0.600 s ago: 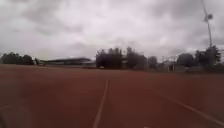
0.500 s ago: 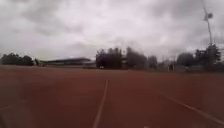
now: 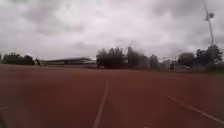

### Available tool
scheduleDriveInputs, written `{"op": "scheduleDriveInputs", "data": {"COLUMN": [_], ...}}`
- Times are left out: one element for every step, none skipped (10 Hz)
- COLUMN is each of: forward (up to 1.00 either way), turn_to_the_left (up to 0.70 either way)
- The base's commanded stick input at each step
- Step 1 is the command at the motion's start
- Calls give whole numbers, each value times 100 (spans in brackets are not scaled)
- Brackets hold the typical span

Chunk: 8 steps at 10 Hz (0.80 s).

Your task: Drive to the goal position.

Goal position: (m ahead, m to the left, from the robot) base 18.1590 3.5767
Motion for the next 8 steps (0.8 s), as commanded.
{"op": "scheduleDriveInputs", "data": {"forward": [70, 70, 70, 70, 70, 70, 70, 70], "turn_to_the_left": [0, 0, 0, 0, 0, 0, 0, 0]}}
